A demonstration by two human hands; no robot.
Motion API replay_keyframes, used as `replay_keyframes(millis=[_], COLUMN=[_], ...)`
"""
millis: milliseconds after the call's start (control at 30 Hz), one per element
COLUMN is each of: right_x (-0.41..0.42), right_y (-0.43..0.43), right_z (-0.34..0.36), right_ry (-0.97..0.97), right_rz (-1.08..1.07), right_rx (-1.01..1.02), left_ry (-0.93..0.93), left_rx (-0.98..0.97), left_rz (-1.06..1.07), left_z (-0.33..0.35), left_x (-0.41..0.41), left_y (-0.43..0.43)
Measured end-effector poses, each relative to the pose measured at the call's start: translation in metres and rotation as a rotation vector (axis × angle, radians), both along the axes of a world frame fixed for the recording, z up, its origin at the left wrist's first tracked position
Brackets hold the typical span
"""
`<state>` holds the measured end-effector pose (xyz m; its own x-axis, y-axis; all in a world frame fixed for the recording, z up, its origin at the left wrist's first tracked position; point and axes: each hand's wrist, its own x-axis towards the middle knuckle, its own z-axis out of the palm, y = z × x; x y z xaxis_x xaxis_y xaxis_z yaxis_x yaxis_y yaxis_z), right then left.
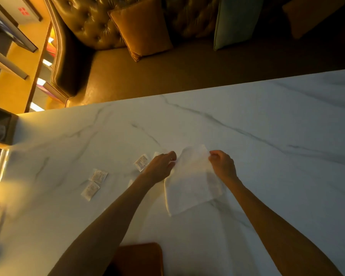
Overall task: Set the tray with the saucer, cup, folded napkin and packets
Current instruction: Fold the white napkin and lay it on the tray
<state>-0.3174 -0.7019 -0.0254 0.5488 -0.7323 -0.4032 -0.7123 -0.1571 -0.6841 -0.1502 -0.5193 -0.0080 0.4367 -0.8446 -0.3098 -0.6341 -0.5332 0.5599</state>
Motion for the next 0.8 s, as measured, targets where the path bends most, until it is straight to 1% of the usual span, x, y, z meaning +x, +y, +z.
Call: replay_keyframes(millis=[33,67,167,200,233,300,333,400,467,500,667,733,800], right_x=[-0.004,-0.006,-0.002,0.0,0.002,0.003,0.004,0.008,0.011,0.012,0.012,0.011,0.008], right_y=[0.005,0.011,0.037,0.049,0.062,0.087,0.098,0.119,0.139,0.149,0.195,0.209,0.214], right_z=[0.011,0.025,0.075,0.094,0.114,0.156,0.176,0.215,0.251,0.268,0.358,0.39,0.413], right_ry=[-0.029,-0.059,-0.07,-0.047,-0.028,-0.046,-0.062,-0.071,-0.098,-0.136,-0.492,-0.566,-0.63], right_rz=[0.065,0.179,0.617,0.714,0.757,0.689,0.634,0.614,0.627,0.62,0.543,0.512,0.467], right_rx=[-0.012,-0.05,-0.262,-0.267,-0.22,-0.098,-0.1,-0.244,-0.354,-0.37,-0.332,-0.382,-0.477], left_ry=[-0.025,-0.049,-0.107,-0.122,-0.118,-0.036,0.032,0.201,0.36,0.389,0.334,0.407,0.494], left_rx=[-0.018,-0.038,-0.113,-0.142,-0.174,-0.256,-0.307,-0.403,-0.449,-0.445,-0.28,-0.278,-0.289], left_rz=[-0.086,-0.168,-0.321,-0.331,-0.321,-0.264,-0.206,-0.032,0.069,0.07,-0.021,-0.001,-0.004], left_z=[0.012,0.025,0.071,0.088,0.105,0.139,0.154,0.183,0.205,0.212,0.231,0.24,0.257], left_x=[-0.005,-0.01,-0.027,-0.032,-0.036,-0.042,-0.043,-0.04,-0.032,-0.028,-0.017,-0.02,-0.021], left_y=[0.003,0.006,0.017,0.022,0.027,0.042,0.053,0.076,0.102,0.115,0.166,0.178,0.187])
